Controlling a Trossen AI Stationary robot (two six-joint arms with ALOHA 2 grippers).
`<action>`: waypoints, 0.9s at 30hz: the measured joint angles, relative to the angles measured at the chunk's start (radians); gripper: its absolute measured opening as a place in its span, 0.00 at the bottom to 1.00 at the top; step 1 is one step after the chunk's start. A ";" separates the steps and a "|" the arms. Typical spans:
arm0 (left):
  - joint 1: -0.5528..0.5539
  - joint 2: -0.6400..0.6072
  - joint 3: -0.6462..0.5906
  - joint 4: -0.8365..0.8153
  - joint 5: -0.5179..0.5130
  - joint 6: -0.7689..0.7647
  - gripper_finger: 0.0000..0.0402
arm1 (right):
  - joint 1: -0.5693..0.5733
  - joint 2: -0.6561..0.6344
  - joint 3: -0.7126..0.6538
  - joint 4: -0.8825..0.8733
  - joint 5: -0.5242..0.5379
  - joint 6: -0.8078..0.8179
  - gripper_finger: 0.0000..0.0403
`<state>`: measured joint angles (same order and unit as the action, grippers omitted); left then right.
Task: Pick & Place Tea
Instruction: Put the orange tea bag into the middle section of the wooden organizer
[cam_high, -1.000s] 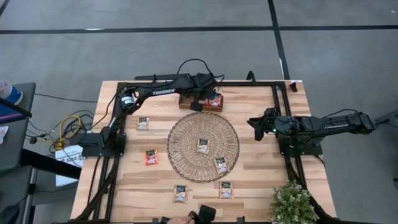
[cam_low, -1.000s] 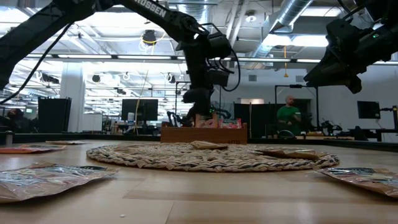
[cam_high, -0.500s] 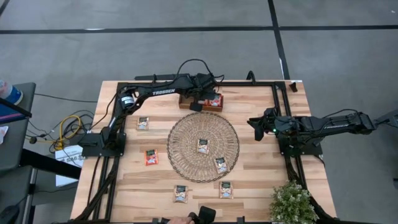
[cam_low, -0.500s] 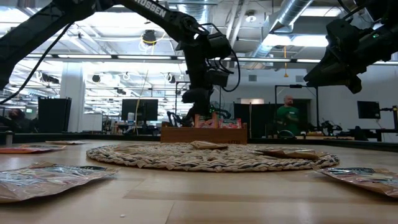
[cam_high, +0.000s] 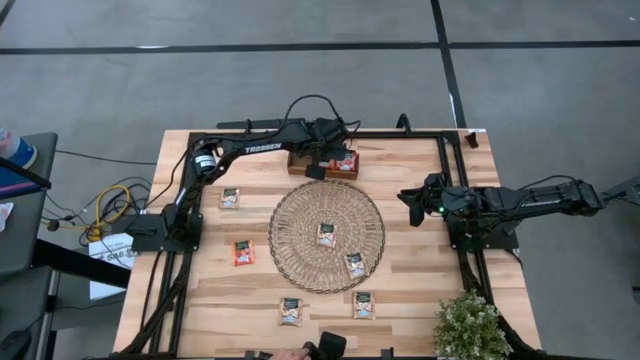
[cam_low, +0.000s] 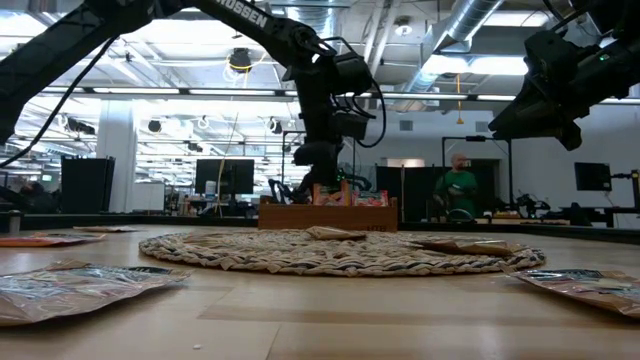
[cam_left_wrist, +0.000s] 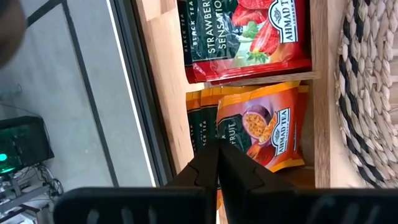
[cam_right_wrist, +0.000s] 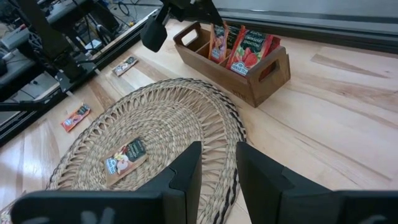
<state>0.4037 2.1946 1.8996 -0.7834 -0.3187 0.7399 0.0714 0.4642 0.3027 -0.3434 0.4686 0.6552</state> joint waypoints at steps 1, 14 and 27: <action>-0.001 0.000 0.000 0.000 0.000 0.000 0.00 | 0.000 0.000 0.000 0.000 0.000 0.000 0.23; -0.014 -0.002 0.000 0.000 -0.026 -0.020 0.24 | 0.000 0.000 0.000 0.000 -0.002 0.000 0.23; -0.093 -0.175 0.001 -0.331 -0.123 -0.444 0.26 | 0.000 0.000 0.000 -0.001 -0.002 0.000 0.23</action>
<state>0.3103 2.0195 1.9007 -1.1146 -0.4415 0.2959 0.0715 0.4644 0.3027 -0.3439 0.4671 0.6552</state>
